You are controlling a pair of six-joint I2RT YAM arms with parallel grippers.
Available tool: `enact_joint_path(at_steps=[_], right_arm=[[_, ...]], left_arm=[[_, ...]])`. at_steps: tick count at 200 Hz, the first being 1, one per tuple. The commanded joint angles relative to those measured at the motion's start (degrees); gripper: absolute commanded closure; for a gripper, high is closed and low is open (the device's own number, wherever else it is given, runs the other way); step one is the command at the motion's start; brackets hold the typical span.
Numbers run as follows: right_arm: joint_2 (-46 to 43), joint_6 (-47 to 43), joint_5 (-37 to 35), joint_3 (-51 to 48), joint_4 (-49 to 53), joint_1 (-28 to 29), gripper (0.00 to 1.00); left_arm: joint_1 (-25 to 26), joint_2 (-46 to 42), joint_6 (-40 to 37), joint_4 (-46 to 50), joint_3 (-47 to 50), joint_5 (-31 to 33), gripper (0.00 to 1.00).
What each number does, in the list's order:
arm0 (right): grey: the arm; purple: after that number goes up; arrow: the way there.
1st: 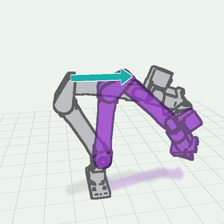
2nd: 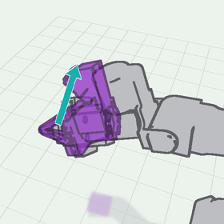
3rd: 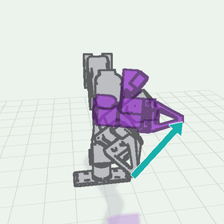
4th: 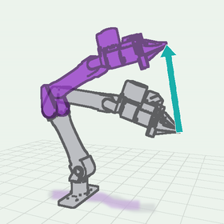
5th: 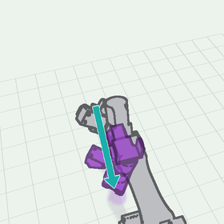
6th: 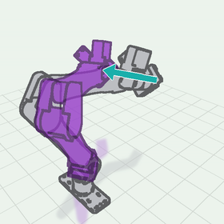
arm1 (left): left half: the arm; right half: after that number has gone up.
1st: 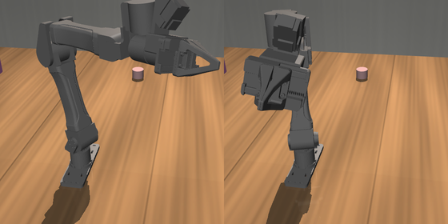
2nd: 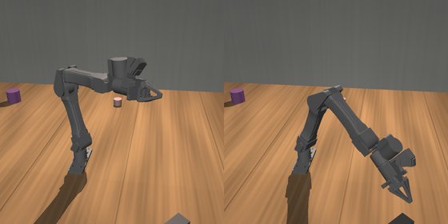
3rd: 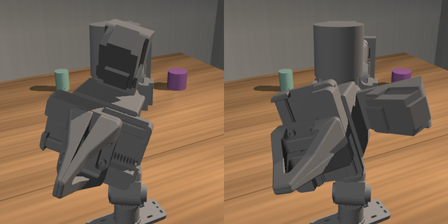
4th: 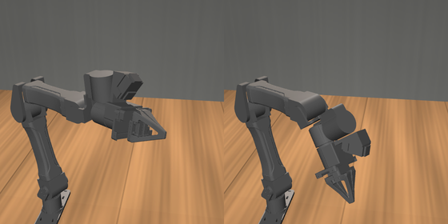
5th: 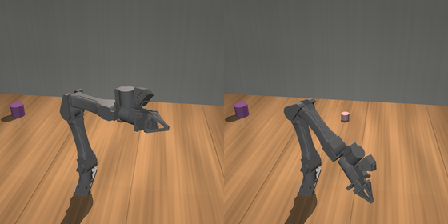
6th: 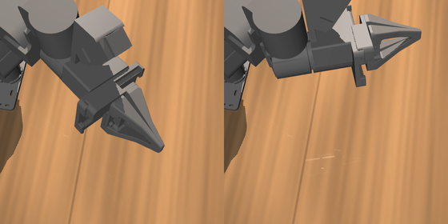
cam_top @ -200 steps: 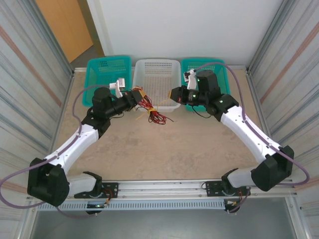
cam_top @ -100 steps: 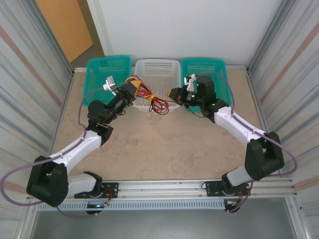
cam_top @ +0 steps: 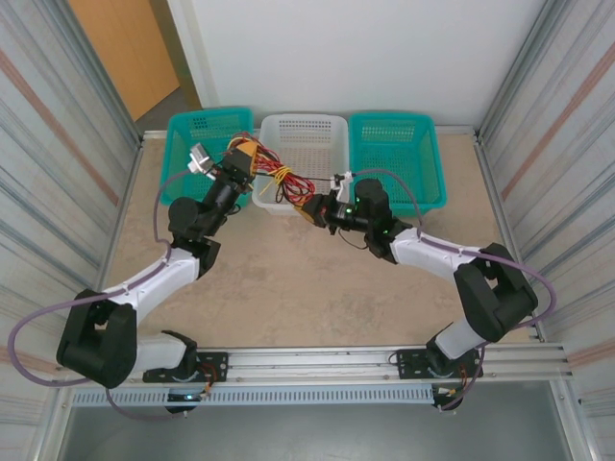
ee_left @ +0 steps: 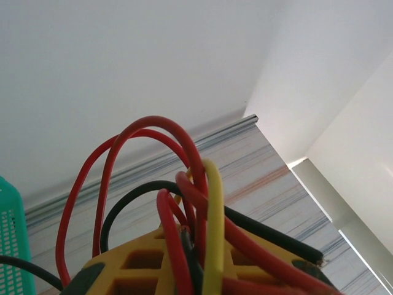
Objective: Untangle the cables
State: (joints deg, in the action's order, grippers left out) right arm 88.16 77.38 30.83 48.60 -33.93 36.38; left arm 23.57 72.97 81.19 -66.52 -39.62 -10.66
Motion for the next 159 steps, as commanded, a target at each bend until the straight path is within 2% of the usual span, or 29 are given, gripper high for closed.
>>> enact_joint_path(at_steps=[1,34,92,117,134,159], right_arm=[[0.27,1.72,-1.47,-2.43,-2.27,2.30,1.00],[-1.29,-0.34,-0.81,-1.61,-1.02,5.67,1.00],[-6.08,-9.79,-1.64,5.95,10.71,11.92,1.00],[-9.15,-16.42,-3.70,9.55,18.97,12.97,1.00],[-11.20,-19.68,-6.48,12.14,25.93,13.34,1.00],[-13.83,-23.57,-10.64,15.11,33.10,13.45,1.00]], left_arm=[[-0.76,-1.46,-1.81,-7.28,-0.64,4.80,1.00],[-1.67,-5.49,-7.80,-1.04,1.22,6.61,1.00],[-2.47,-13.47,-18.13,12.22,3.91,12.00,1.00],[-3.76,-18.50,-21.13,19.24,6.19,17.67,1.00],[-5.83,-21.05,-20.90,22.47,7.56,19.03,1.00],[-6.08,-25.05,-23.90,30.46,7.72,21.95,1.00]])
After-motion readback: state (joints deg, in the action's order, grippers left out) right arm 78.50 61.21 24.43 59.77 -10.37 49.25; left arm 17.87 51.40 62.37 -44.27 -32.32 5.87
